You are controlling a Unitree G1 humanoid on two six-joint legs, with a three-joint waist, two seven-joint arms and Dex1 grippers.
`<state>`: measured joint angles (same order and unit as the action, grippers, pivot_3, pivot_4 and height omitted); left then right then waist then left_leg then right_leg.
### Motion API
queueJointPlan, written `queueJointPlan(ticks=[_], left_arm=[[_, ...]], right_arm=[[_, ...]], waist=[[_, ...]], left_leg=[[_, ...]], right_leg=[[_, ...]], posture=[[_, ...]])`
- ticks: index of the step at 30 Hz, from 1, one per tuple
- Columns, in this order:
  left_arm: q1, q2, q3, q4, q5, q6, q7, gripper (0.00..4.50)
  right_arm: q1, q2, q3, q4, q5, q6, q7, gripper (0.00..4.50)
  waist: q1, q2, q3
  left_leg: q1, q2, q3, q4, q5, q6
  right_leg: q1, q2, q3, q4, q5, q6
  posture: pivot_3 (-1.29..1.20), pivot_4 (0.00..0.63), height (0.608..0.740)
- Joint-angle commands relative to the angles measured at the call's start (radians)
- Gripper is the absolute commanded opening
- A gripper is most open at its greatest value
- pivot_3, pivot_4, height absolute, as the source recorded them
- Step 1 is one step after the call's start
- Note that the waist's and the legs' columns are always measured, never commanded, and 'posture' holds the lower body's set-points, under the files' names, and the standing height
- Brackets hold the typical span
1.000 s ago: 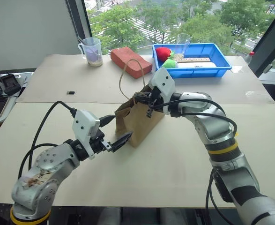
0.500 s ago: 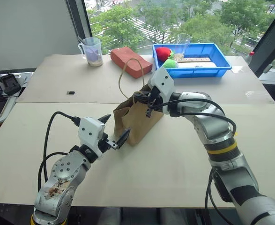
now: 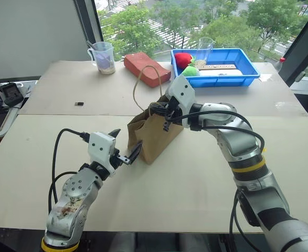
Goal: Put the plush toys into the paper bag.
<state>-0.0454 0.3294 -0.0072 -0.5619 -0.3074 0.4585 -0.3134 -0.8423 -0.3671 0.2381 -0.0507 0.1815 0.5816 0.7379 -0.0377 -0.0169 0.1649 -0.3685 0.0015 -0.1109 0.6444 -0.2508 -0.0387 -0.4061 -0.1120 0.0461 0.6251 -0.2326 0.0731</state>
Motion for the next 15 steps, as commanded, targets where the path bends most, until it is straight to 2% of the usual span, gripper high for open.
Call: queueJointPlan(ticks=[1,15], left_arm=[[-0.034,-0.009,-0.025,0.015,0.004,-0.042,-0.029,4.46],[-0.083,-0.001,-0.013,0.09,0.014,-0.06,-0.073,4.46]], right_arm=[[-0.031,0.003,-0.014,-0.035,0.001,-0.001,-0.002,0.0],[-0.028,0.004,-0.016,-0.051,-0.002,0.012,-0.009,0.0]], waist=[[-0.001,0.0,0.0],[-0.001,0.0,0.0]], left_leg=[[0.0,0.0,0.0,0.0,0.0,0.0],[0.0,0.0,0.0,0.0,0.0,0.0]], right_leg=[[0.0,0.0,0.0,0.0,0.0,0.0],[0.0,0.0,0.0,0.0,0.0,0.0]], posture=[[0.0,0.15,0.74],[0.0,0.15,0.74]])
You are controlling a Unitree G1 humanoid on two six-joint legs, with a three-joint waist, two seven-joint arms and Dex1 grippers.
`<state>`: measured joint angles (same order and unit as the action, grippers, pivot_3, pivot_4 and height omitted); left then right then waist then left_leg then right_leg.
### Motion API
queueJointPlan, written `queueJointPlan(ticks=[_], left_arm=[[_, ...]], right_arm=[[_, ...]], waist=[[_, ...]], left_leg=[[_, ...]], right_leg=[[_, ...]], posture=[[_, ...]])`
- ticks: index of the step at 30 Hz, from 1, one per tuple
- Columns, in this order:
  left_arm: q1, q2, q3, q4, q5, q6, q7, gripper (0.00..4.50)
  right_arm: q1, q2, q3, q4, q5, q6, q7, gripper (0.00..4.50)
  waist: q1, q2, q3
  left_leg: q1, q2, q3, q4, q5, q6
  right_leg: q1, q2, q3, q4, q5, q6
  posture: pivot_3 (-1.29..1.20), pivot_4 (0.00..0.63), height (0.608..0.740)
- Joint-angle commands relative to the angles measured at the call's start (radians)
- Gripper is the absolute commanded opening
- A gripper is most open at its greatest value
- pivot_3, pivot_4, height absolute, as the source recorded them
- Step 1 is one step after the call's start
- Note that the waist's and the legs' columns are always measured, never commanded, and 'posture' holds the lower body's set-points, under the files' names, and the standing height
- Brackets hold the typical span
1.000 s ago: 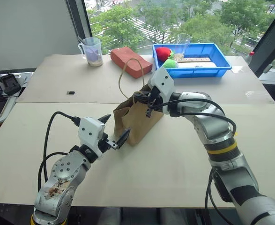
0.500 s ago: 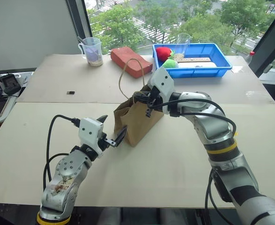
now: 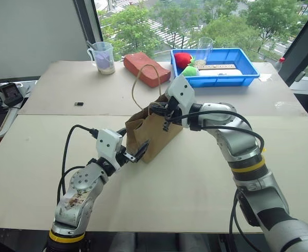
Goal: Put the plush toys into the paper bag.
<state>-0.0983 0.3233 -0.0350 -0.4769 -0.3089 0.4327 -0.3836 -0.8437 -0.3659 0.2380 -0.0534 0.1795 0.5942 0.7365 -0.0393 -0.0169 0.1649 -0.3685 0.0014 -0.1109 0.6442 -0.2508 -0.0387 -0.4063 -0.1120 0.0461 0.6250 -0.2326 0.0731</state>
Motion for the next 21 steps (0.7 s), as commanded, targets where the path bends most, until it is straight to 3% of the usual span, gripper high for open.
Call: queueJointPlan(ticks=[1,13,16,21], left_arm=[[-0.038,0.005,0.015,0.012,0.015,-0.035,-0.004,4.46],[-0.151,-0.037,-0.035,0.132,0.054,-0.079,-0.014,4.46],[-0.159,-0.036,-0.04,0.157,0.07,-0.097,-0.02,3.59],[-0.154,-0.037,-0.036,0.158,0.075,-0.095,-0.031,1.27]], right_arm=[[-0.026,0.003,-0.015,-0.049,0.0,0.0,-0.008,0.0],[-0.025,0.006,-0.013,-0.06,0.001,0.006,-0.014,0.0],[-0.024,0.005,-0.013,-0.065,0.001,0.008,-0.015,0.0],[-0.019,0.003,-0.014,-0.073,0.001,0.012,-0.018,0.0]], waist=[[0.0,0.0,0.0],[0.0,0.0,0.0],[-0.003,0.0,0.0],[-0.003,0.0,0.0]], left_leg=[[0.0,0.0,0.0,0.0,0.0,0.0],[0.0,0.0,0.0,0.0,0.0,0.0],[0.0,0.0,0.0,0.0,0.0,0.0],[0.0,0.0,0.0,0.0,0.0,0.0]], right_leg=[[0.0,0.0,0.0,0.0,0.0,0.0],[0.0,0.0,0.0,0.0,0.0,0.0],[0.0,0.0,0.0,0.0,0.0,0.0],[0.0,0.0,0.0,0.0,0.0,0.0]], posture=[[0.0,0.15,0.74],[0.0,0.15,0.74],[0.0,0.15,0.74],[0.0,0.15,0.74]])
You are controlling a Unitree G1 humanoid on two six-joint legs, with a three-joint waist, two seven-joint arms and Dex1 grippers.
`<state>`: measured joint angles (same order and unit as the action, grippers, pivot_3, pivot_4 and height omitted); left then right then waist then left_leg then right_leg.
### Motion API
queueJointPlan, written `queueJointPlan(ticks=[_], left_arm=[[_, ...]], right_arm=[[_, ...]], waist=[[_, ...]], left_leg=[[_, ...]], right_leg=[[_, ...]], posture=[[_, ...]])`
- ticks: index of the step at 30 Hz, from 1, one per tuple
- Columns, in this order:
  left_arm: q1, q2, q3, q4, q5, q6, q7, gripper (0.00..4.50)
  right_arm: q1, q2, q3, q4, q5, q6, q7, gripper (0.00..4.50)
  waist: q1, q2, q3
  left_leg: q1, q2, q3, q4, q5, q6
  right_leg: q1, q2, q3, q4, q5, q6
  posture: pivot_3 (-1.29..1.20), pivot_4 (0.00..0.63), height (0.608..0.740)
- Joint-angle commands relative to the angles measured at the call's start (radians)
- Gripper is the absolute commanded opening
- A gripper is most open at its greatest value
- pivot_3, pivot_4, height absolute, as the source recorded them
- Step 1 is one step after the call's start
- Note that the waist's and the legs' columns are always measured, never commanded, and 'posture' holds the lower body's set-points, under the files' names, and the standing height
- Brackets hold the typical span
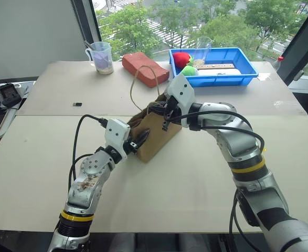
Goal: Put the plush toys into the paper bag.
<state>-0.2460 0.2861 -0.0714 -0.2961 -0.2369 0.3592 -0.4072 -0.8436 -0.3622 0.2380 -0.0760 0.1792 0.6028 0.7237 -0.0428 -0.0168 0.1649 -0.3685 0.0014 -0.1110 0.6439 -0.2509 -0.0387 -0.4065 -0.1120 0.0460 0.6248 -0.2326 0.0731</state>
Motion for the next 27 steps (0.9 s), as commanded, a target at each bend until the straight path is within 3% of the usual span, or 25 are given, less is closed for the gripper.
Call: queueJointPlan(ticks=[1,3,11,24,27], left_arm=[[-0.005,0.0,0.001,-0.025,0.002,-0.021,-0.009,0.79],[-0.001,0.001,0.003,-0.029,0.001,-0.019,-0.01,0.03],[-0.031,0.002,0.023,-0.03,-0.02,0.026,-0.009,0.03],[-0.132,0.058,0.078,0.084,-0.064,0.032,-0.111,0.0],[-0.196,0.106,0.124,0.153,-0.166,0.039,-0.253,0.0]], right_arm=[[-0.018,-0.002,-0.014,-0.052,0.002,0.004,-0.005,0.0],[-0.017,-0.002,-0.015,-0.053,0.002,0.005,-0.007,0.0],[-0.023,-0.004,-0.019,-0.051,0.013,0.006,0.005,0.0],[-0.071,-0.126,-0.136,-0.179,0.196,0.14,0.15,4.36],[-0.095,-0.219,-0.258,-0.248,0.369,0.255,0.237,4.44]], waist=[[0.0,0.0,0.0],[0.001,0.0,0.0],[0.002,0.0,0.0],[0.005,0.0,0.0],[0.011,0.0,0.0]], left_leg=[[0.0,0.0,0.0,0.0,0.0,0.0],[0.0,0.0,0.0,0.0,0.0,0.0],[0.0,0.0,0.0,0.0,0.0,0.0],[-0.001,0.0,0.0,0.0,0.0,0.0],[-0.001,0.0,0.0,0.0,0.0,0.0]], right_leg=[[0.0,0.0,0.0,0.0,0.0,0.0],[0.0,0.0,0.0,0.0,0.0,0.0],[0.0,0.0,0.0,0.0,0.0,0.0],[0.0,0.0,-0.001,0.0,0.0,0.0],[0.0,0.0,-0.001,-0.001,0.0,0.0]], posture=[[0.0,0.15,0.74],[0.0,0.15,0.74],[0.0,0.15,0.74],[0.0,0.15,0.74],[0.0,0.15,0.74]])
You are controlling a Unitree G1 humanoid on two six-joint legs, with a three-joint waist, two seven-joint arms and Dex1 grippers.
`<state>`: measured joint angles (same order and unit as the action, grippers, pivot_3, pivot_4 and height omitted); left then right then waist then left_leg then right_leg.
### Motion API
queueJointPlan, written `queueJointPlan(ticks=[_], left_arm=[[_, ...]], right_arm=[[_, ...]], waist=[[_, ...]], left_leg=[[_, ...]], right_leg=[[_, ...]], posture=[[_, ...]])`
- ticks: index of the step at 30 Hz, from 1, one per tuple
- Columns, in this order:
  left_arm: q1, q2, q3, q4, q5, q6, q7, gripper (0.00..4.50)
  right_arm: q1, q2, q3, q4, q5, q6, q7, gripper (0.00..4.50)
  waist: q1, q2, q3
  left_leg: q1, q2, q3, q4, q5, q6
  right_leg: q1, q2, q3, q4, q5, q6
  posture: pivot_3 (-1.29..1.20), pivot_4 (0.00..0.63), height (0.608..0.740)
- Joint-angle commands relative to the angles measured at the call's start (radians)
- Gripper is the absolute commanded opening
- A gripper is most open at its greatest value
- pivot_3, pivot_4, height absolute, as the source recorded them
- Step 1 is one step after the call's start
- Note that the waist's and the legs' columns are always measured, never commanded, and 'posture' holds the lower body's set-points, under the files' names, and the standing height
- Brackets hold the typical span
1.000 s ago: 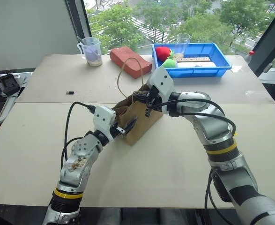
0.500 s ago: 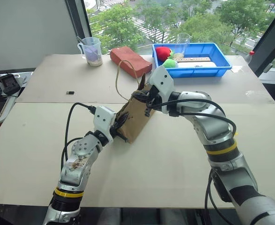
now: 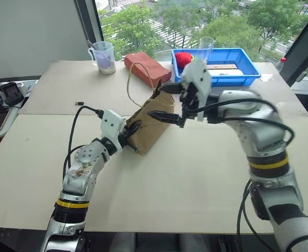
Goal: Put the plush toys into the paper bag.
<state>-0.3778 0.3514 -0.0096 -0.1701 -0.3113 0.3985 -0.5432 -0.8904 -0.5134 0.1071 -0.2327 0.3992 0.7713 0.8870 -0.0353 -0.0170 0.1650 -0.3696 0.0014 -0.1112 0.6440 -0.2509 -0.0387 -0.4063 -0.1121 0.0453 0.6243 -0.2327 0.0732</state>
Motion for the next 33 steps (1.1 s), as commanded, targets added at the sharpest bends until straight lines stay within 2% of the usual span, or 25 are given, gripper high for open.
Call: queueJointPlan(ticks=[1,3,6,11,19,26,33], left_arm=[[-0.086,0.064,0.071,0.06,-0.13,-0.009,-0.195,0.0],[-0.124,0.116,0.072,0.11,-0.209,0.007,-0.371,0.0],[-0.197,0.188,0.038,0.207,-0.246,-0.003,-0.599,0.0],[-0.304,0.189,-0.017,0.36,-0.221,-0.073,-0.802,0.0],[-0.378,0.104,-0.073,0.658,-0.101,-0.321,-0.932,0.0],[-0.42,0.093,-0.063,0.747,-0.071,-0.389,-0.974,0.0],[-0.413,0.091,-0.07,0.753,-0.059,-0.403,-1.007,0.0]], right_arm=[[-0.068,-0.101,-0.177,-0.097,0.219,0.156,0.084,4.44],[-0.112,-0.168,-0.25,-0.091,0.321,0.264,0.095,4.44],[-0.162,-0.269,-0.299,-0.059,0.402,0.362,0.111,4.44],[-0.157,-0.397,-0.294,-0.052,0.448,0.409,0.148,4.44],[-0.086,-0.426,-0.301,-0.105,0.487,0.409,0.11,4.44],[-0.06,-0.457,-0.274,-0.099,0.468,0.369,0.127,4.44],[-0.012,-0.491,-0.248,-0.092,0.444,0.318,0.165,4.44]], waist=[[0.003,0.0,0.0],[0.002,0.001,0.001],[0.002,0.001,0.001],[-0.004,0.001,0.001],[-0.007,0.001,0.001],[-0.003,0.001,0.001],[-0.003,0.001,0.001]], left_leg=[[-0.001,0.0,0.0,0.0,0.0,0.0],[-0.001,0.0,0.0,0.0,0.0,0.0],[0.0,0.0,0.0,0.0,-0.001,0.001],[0.0,0.0,0.001,0.0,-0.001,0.002],[-0.001,0.0,0.001,0.0,-0.001,0.002],[-0.003,0.0,0.001,0.001,-0.001,0.002],[-0.003,0.0,0.001,0.001,-0.001,0.002]], right_leg=[[0.0,0.0,0.0,0.0,0.0,0.0],[0.0,0.0,0.0,-0.001,0.0,0.0],[0.0,0.0,-0.001,-0.001,0.0,0.0],[0.001,0.0,-0.001,-0.003,-0.001,0.0],[0.0,0.0,-0.001,-0.002,-0.001,0.0],[-0.002,0.0,-0.001,0.0,-0.001,0.0],[-0.001,0.0,-0.001,0.0,-0.001,0.0]], posture=[[0.0,0.15,0.74],[0.0,0.15,0.74],[0.0,0.15,0.74],[0.0,0.15,0.74],[0.0,0.15,0.74],[0.0,0.15,0.74],[0.0,0.15,0.74]])
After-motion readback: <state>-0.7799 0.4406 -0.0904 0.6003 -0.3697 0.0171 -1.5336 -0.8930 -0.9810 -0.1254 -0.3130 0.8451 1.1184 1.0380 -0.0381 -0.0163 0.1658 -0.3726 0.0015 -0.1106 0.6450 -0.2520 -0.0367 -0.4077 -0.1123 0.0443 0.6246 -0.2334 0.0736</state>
